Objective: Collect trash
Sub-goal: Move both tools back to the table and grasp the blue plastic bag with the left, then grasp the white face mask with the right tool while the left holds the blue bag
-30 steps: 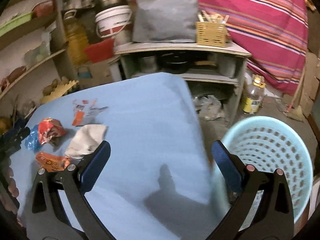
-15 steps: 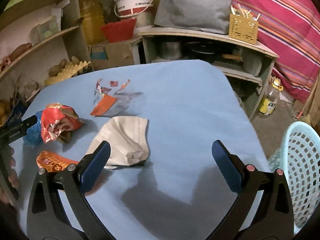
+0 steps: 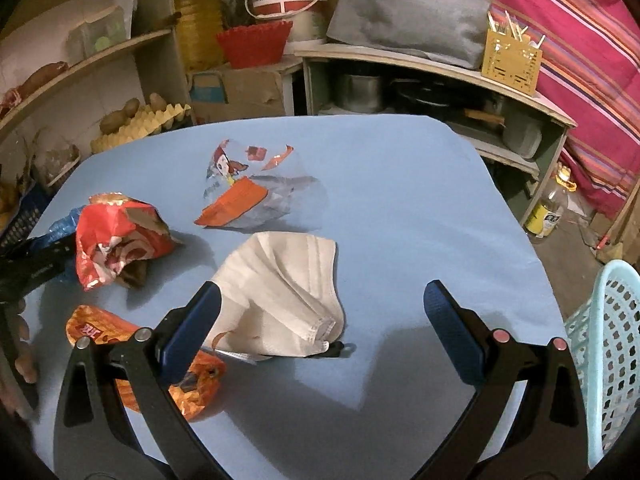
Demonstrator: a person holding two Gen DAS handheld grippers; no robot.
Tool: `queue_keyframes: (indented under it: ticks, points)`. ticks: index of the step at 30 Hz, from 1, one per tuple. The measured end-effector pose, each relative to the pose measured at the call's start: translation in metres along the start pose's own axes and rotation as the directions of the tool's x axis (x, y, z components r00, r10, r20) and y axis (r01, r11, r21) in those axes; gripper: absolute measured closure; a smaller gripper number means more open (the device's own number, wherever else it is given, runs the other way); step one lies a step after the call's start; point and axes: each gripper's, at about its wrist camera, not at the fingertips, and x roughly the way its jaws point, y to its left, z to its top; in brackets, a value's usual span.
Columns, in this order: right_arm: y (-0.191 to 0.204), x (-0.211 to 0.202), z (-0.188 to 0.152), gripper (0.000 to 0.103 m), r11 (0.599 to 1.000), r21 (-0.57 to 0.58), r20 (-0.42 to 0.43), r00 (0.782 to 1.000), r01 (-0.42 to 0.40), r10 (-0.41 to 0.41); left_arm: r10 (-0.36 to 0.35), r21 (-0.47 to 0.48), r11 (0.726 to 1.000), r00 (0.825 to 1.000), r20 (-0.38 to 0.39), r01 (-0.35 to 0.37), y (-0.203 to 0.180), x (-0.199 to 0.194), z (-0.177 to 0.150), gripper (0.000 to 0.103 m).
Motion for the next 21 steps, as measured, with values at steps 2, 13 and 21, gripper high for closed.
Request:
queue_keyframes:
  ticks: [2,13,21]
  points:
    - [0.000,0.002,-0.001,0.004,1.000,0.001,-0.007,1.000,0.001,-0.001,-0.001,-0.003,1.000,1.000,0.004,0.001,0.000,-0.001,-0.001,0.072]
    - [0.006,0.022,-0.001,0.005,1.000,-0.023,-0.075,0.997,0.020,-0.021,0.040,-0.004,0.999,0.994,0.100,-0.040,0.000,-0.035,0.006,0.078]
    - [0.006,0.034,0.000,0.042,0.998,-0.004,-0.121,0.991,-0.063,0.062,0.043,-0.020,0.999,0.983,0.181,-0.040,-0.002,-0.070,0.011,0.078]
